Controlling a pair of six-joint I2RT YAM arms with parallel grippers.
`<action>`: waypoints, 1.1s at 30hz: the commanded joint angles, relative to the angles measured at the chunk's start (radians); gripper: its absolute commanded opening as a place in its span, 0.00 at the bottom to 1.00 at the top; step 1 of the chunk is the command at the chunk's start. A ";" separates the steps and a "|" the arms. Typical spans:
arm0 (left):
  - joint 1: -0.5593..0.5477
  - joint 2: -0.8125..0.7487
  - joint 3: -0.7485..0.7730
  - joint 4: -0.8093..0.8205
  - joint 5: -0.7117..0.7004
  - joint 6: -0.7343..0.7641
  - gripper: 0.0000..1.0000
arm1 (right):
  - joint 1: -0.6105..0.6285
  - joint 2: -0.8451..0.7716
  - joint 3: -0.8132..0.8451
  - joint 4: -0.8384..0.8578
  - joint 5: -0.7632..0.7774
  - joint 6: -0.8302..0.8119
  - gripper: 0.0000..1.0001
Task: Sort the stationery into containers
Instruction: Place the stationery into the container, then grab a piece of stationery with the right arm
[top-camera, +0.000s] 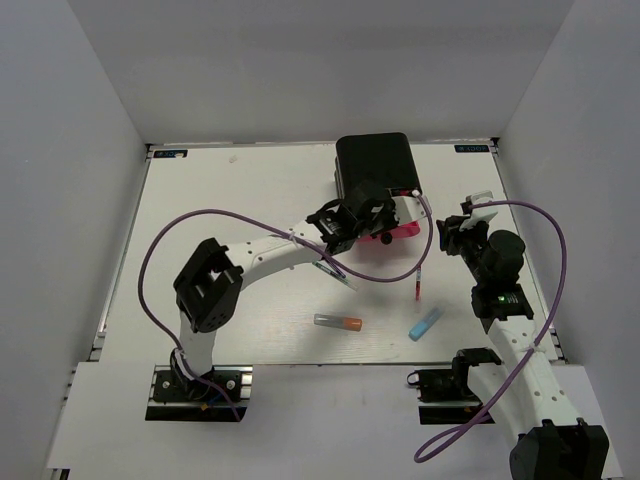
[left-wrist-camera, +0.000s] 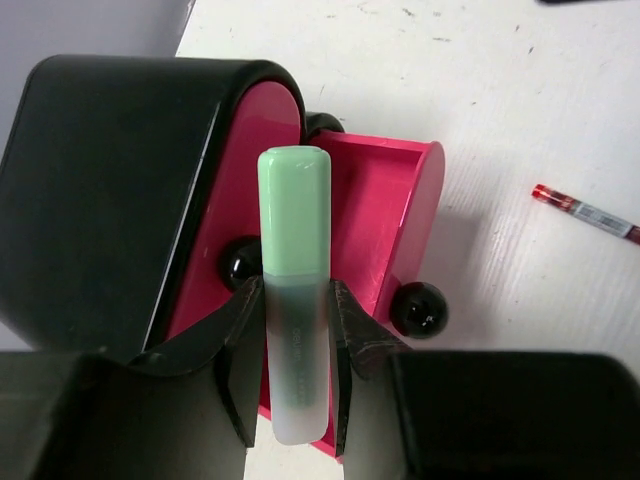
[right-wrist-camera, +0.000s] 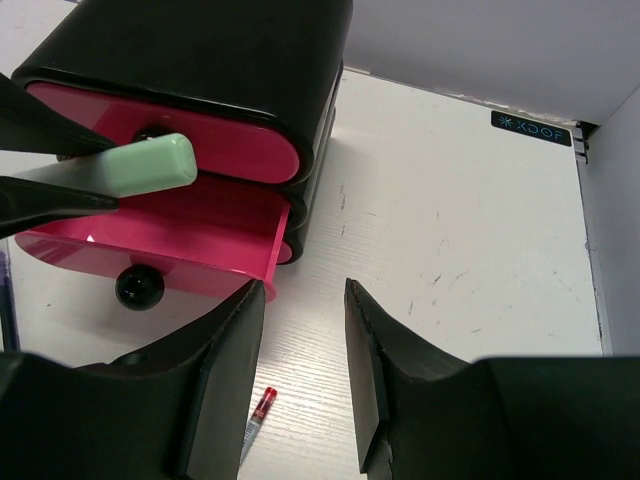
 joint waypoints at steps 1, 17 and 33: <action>0.011 0.012 -0.011 0.068 -0.016 0.029 0.00 | -0.004 -0.011 -0.003 0.019 -0.012 0.005 0.44; 0.020 0.024 -0.021 0.110 -0.067 0.010 0.50 | -0.006 -0.009 -0.006 0.019 -0.014 0.005 0.44; 0.000 -0.342 -0.180 0.072 -0.111 -0.236 0.67 | -0.018 0.055 -0.006 -0.133 -0.387 -0.371 0.82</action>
